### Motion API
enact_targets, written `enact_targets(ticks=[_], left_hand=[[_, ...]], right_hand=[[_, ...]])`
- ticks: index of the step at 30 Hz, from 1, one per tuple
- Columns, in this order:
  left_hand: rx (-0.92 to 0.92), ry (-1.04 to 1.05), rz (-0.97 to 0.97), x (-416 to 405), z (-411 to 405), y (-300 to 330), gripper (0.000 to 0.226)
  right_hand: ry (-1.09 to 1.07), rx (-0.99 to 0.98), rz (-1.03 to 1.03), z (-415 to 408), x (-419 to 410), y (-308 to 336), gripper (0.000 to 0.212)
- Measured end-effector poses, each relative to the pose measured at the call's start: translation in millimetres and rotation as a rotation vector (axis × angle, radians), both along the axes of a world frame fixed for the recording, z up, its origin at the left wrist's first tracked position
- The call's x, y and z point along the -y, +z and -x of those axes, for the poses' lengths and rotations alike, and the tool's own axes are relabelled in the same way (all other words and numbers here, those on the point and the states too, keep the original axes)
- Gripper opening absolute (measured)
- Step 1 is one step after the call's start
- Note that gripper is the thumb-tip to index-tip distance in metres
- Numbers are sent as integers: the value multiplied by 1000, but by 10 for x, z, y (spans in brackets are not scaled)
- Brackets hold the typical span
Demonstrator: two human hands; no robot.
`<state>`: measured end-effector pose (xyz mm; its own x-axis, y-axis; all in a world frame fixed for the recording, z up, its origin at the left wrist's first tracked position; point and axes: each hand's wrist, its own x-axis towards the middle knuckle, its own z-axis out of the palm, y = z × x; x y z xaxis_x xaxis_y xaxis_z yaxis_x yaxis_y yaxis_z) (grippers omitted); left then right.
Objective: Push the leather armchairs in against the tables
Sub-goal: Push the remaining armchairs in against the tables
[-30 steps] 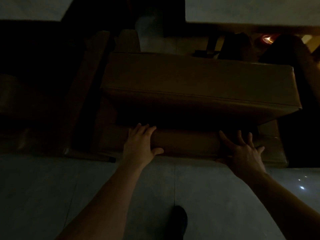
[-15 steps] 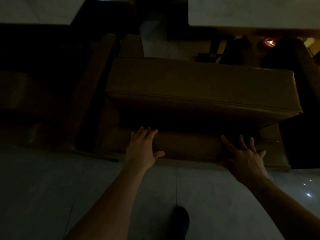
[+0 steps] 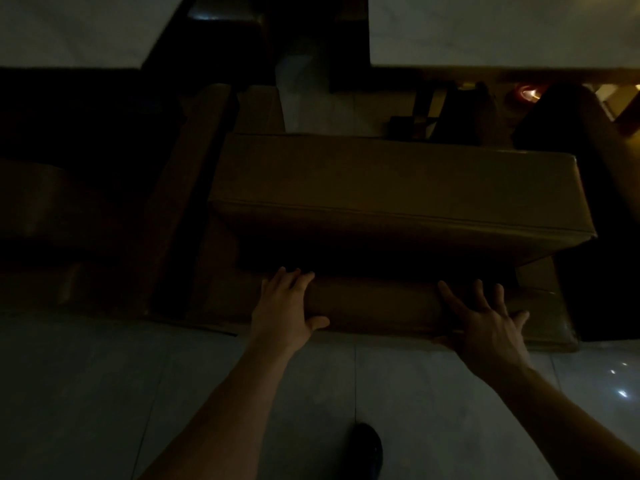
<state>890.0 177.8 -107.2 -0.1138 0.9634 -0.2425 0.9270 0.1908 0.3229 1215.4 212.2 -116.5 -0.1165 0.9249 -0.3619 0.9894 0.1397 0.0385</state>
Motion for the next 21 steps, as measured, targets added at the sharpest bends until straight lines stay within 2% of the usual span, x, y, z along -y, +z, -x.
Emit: enact_targets(ticks=[12,16,21], left_hand=[[-96,-65,221,-103,-51,197,98],[-108,-68,321,-153,-72,363,99],[-31,-111,294,-189,-172,709,91]], right_hand=[[1,-28,205,-3,-92,297,105],[-10,-77,269,9,-174,489,99],[3,-174,290,182,-174,746,82]])
